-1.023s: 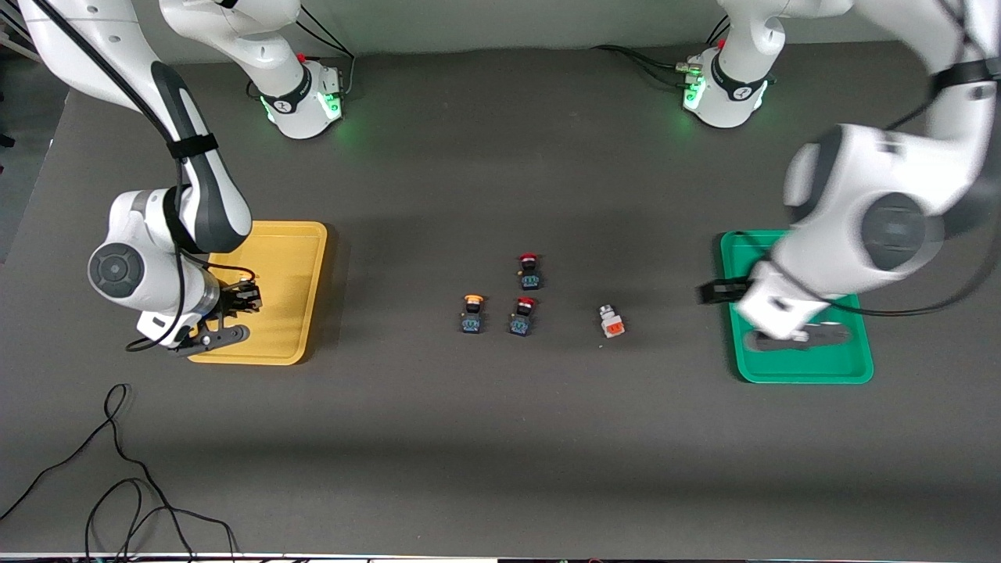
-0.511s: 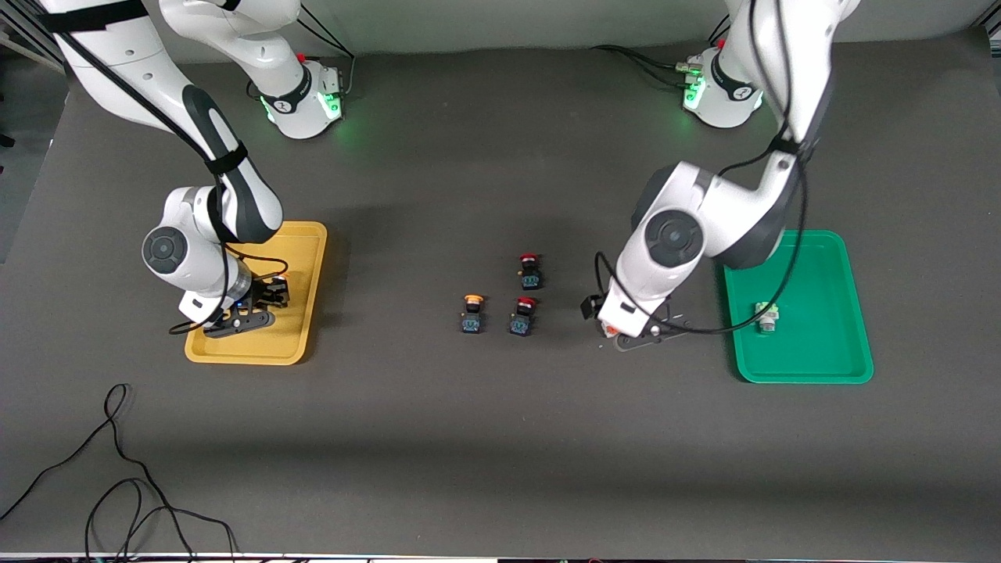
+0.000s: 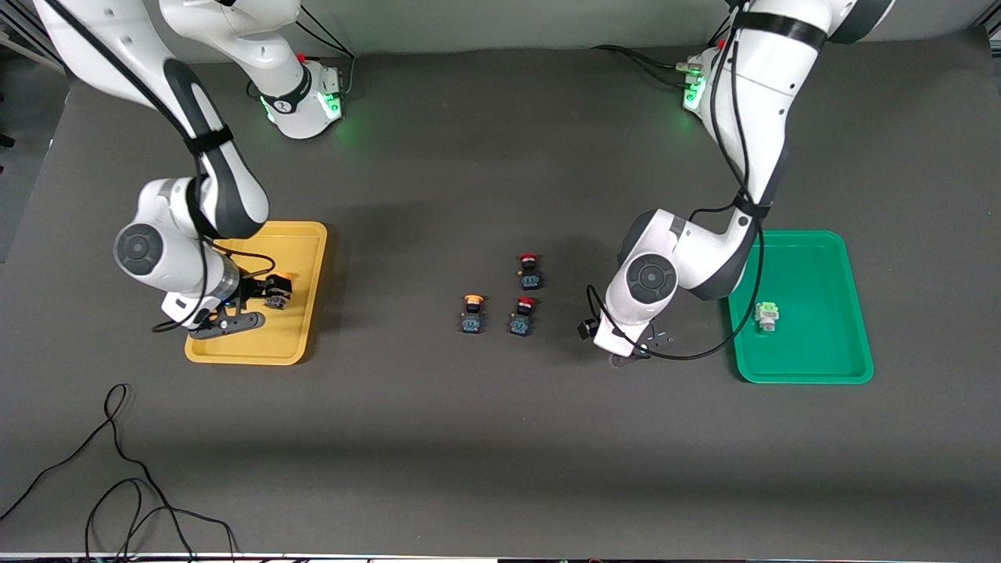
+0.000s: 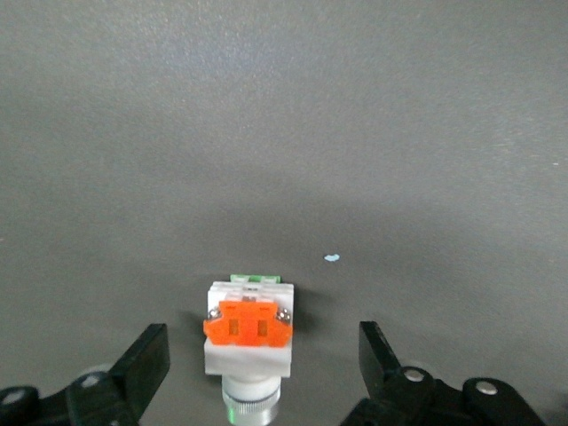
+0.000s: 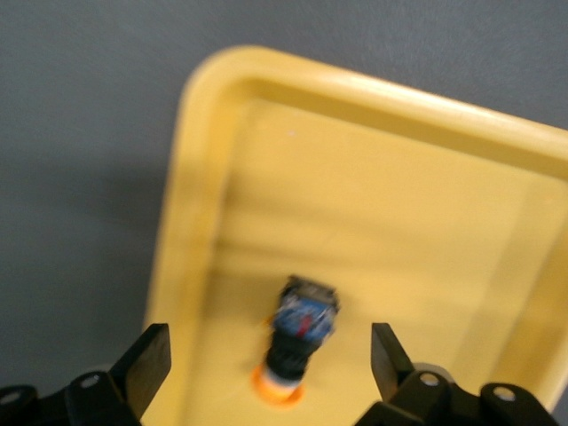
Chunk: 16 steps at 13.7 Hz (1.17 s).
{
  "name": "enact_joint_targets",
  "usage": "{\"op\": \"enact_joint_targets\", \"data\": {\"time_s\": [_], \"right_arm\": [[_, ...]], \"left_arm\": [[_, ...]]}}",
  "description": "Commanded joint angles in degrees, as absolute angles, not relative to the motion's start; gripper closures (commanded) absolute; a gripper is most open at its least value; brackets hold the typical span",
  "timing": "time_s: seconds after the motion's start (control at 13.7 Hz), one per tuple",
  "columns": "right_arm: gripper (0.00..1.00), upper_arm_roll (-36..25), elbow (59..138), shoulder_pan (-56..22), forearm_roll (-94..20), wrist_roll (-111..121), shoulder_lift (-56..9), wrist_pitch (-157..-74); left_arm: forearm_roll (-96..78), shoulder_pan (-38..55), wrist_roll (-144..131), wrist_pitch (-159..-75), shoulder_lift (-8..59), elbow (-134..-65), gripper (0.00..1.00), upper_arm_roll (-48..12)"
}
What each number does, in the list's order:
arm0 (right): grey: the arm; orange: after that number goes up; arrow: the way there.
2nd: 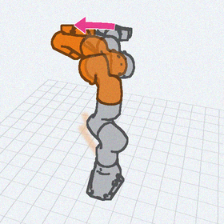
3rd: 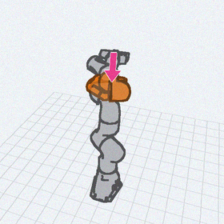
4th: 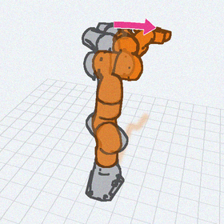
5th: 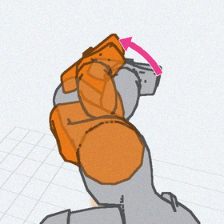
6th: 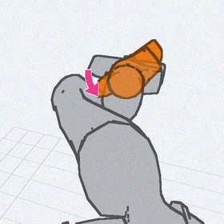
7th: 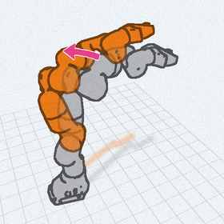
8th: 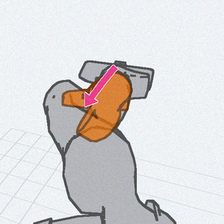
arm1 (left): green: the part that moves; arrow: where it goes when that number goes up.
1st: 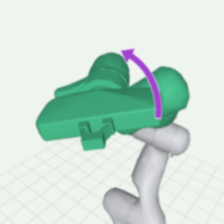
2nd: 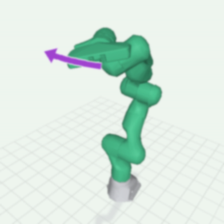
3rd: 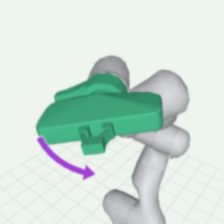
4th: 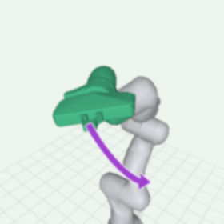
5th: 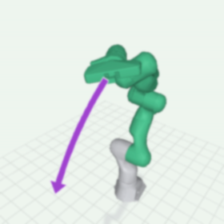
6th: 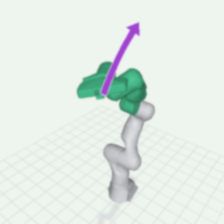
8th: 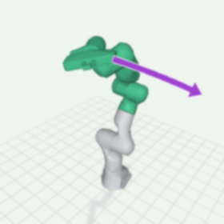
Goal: Place green and yellow buttons in trays
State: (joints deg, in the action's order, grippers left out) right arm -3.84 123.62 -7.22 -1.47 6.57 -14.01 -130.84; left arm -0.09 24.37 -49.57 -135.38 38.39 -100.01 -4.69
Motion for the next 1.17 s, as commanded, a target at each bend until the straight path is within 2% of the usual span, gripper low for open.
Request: {"op": "enact_joint_targets", "data": {"time_s": [0.0,0.15,0.22,0.37,0.73,0.95,1.1], "right_arm": [[0.0,1.47,115.43,-7.73,-2.99,-4.79,-13.18,-121.93],[0.0,6.04,110.24,-7.82,-6.84,-12.97,-14.32,-120.94],[0.0,8.24,108.21,-7.91,-7.29,-16.75,-15.11,-120.85],[0.0,10.89,104.26,-10.09,-6.69,-25.27,-18.35,-120.94],[0.0,13.54,90.99,-16.95,-0.45,-41.29,-30.73,-121.02],[0.0,13.54,87.19,-19.33,3.76,-44.81,-37.77,-121.72],[0.0,13.54,85.52,-21.09,6.14,-48.06,-41.55,-123.74]], "left_arm": [[0.97,25.4,-51.59,-135.53,38.41,-99.76,0.4,-3.96],[1.05,25.31,-51.59,-135.44,38.5,-99.76,0.68,-3.87],[0.97,25.23,-51.5,-135.09,38.24,-99.58,0.78,-3.87],[2.36,25.05,-50.98,-133.6,36.58,-99.4,0.82,-3.43],[-0.33,19.44,-36.25,-114.12,20.77,-99.32,0.9,-3.6],[-2.37,11.89,-21.67,-104.79,15.66,-100.1,0.9,-3.52],[-2.29,5.22,-12.0,-103.36,12.85,-103.08,0.9,-3.43]]}}
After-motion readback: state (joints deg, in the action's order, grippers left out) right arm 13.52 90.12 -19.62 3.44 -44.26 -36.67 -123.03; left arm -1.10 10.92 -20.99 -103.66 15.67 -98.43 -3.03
